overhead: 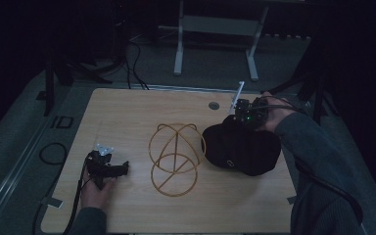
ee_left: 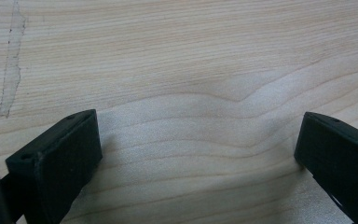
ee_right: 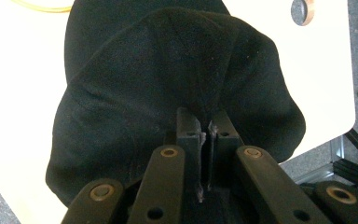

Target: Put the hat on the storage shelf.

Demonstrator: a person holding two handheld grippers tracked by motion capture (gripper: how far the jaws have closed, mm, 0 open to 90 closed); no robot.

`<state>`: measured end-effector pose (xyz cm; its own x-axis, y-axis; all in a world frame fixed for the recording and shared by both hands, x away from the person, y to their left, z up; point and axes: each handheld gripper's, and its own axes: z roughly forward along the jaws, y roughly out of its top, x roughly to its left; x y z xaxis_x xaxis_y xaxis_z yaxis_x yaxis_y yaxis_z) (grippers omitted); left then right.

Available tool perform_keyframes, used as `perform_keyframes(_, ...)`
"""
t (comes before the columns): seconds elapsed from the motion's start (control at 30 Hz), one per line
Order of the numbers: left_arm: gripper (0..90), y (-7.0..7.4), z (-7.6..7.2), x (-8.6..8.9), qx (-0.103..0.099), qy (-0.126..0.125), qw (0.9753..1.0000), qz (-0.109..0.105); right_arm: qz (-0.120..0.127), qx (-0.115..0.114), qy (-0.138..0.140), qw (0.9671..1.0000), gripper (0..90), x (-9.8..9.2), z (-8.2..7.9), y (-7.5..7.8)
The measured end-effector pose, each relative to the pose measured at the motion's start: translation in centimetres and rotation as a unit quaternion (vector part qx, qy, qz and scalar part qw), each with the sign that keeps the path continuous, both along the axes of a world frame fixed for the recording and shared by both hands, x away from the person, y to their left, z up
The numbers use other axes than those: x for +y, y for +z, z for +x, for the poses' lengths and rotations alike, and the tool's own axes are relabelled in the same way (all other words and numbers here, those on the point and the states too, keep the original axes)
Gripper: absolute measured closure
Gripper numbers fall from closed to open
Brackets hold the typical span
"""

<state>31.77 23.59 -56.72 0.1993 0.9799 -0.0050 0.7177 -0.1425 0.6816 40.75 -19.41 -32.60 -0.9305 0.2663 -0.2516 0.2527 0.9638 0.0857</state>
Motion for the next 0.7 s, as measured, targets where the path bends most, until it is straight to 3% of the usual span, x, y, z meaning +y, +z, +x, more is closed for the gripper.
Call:
perform_keyframes(0.43, 0.1, 0.0, 0.0, 0.0, 0.001, -0.001, 1.0, 0.001, 0.0, -0.009, 0.008, 0.9999, 85.9, 0.1, -0.3, 1.8)
perform_keyframes(0.7, 0.1, 0.0, 0.0, 0.0, 0.001, -0.001, 1.0, 0.001, -0.01, -0.002, 0.013, 0.9999, 85.9, 0.3, -0.5, 2.7)
